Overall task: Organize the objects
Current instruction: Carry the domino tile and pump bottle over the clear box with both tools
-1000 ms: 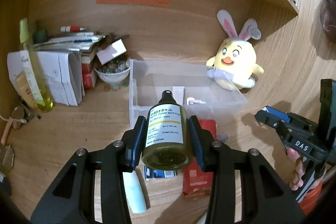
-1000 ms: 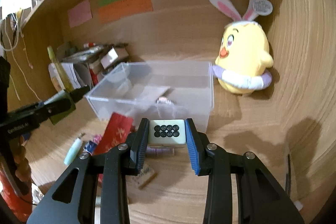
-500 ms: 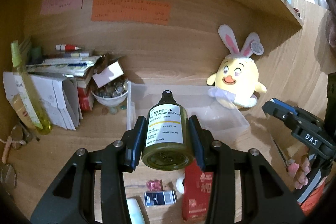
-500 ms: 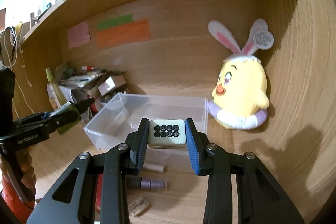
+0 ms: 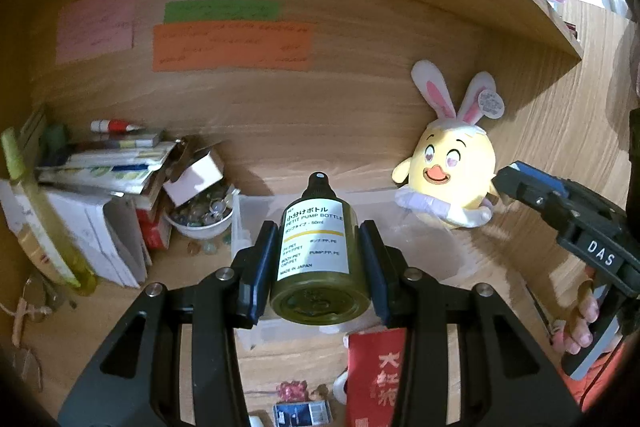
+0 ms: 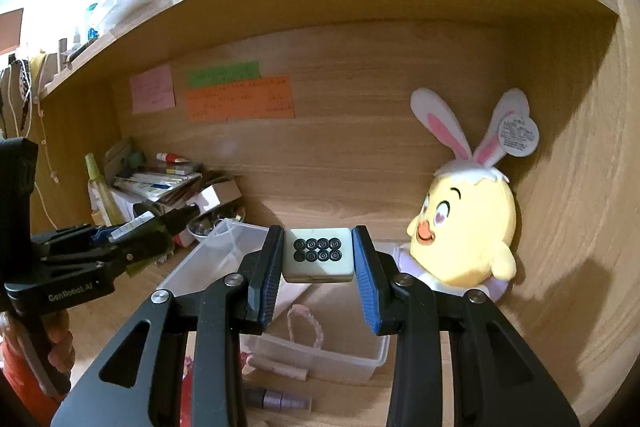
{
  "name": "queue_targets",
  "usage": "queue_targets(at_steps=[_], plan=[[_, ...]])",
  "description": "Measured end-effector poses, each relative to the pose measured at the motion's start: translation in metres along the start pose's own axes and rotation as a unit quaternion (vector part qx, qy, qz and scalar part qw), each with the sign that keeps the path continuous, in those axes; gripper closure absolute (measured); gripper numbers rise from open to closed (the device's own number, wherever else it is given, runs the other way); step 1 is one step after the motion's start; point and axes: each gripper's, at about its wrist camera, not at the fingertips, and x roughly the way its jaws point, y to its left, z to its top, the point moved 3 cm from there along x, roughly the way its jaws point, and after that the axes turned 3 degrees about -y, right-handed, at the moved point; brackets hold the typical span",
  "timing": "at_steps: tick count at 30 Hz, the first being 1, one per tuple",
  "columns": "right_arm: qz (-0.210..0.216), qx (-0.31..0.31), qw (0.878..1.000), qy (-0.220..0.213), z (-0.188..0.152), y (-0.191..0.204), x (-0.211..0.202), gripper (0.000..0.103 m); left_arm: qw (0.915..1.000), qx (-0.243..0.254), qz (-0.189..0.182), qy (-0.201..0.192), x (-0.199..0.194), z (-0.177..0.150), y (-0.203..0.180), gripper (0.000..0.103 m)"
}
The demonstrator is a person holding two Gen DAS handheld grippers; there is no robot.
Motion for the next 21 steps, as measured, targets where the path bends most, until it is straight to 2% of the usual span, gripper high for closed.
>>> queue_targets(at_steps=[6,21], plan=[[0.003,-0.008,1.0,0.022,-0.006,0.005,0.021,0.072,0.9999,0.005,0.002,0.01,0.019,0.002,-0.004,0.062],[-0.001,0.017,0.992,0.122,-0.049,-0.011,0.097,0.072,0.9969,-0.003,0.025,0.074,0.074,-0.024,0.011,0.062]])
